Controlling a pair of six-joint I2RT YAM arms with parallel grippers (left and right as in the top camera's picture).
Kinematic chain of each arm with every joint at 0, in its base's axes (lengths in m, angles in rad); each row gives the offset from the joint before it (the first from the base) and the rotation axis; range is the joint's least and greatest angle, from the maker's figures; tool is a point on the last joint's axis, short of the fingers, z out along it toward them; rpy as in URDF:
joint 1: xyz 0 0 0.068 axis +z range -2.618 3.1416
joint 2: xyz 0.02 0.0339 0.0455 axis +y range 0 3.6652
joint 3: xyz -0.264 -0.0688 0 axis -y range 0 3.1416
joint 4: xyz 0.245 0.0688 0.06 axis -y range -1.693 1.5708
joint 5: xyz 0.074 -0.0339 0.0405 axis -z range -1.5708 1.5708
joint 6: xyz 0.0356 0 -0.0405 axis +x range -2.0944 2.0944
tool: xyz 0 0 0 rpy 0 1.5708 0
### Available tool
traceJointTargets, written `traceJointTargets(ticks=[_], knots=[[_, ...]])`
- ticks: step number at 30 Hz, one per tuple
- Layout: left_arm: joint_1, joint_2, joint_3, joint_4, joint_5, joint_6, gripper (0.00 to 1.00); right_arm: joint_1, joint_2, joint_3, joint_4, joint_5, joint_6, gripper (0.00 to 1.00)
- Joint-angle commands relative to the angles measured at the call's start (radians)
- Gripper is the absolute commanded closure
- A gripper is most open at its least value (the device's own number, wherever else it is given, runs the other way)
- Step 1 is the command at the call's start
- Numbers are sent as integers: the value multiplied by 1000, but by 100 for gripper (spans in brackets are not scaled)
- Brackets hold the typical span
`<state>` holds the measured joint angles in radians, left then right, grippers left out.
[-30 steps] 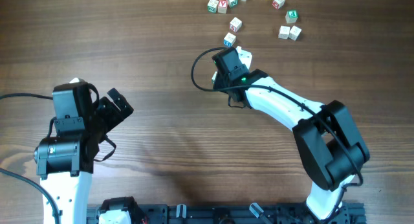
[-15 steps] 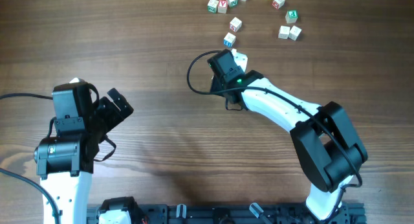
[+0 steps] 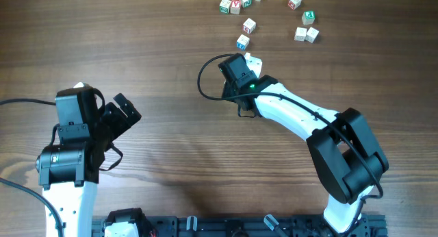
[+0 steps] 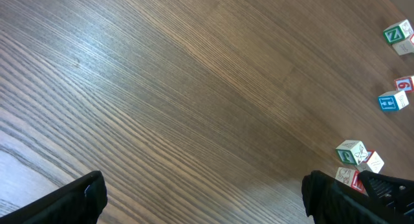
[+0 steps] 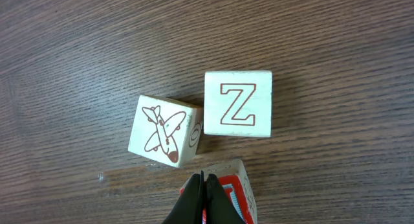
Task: Form a circle
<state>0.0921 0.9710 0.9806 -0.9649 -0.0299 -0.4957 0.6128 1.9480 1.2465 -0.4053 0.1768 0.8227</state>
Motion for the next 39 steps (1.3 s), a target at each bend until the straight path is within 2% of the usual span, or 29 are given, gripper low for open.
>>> traceJointTargets(ticks=[1,14,18,24,30,31,34,35,38,39], knots=[[5,1,-3,2,-13,-7,0,5,-2,-10,-1,26,19,95],[5,1,-3,2,-13,-7,0,5,-2,-10,36,40,18,96],[5,1,-3,2,-13,-7,0,5,-17,7,31,43,-21,95],[5,1,-3,2,-13,-7,0,-6,-153,32,-25,206,-35,94],[5,1,-3,2,-13,-7,0,-98,-139,32,13,105,-80,92],[5,1,-3,2,-13,-7,0,-114,-134,31,20,86,-79,90],[5,1,-3,2,-13,-7,0,-143,-103,30,41,19,-60,66],[5,1,-3,2,-13,-7,0,-146,-76,30,58,19,-61,62],[5,1,-3,2,-13,-7,0,-147,-21,30,98,-13,-62,56],[5,1,-3,2,-13,-7,0,-148,9,30,115,-34,-59,48]])
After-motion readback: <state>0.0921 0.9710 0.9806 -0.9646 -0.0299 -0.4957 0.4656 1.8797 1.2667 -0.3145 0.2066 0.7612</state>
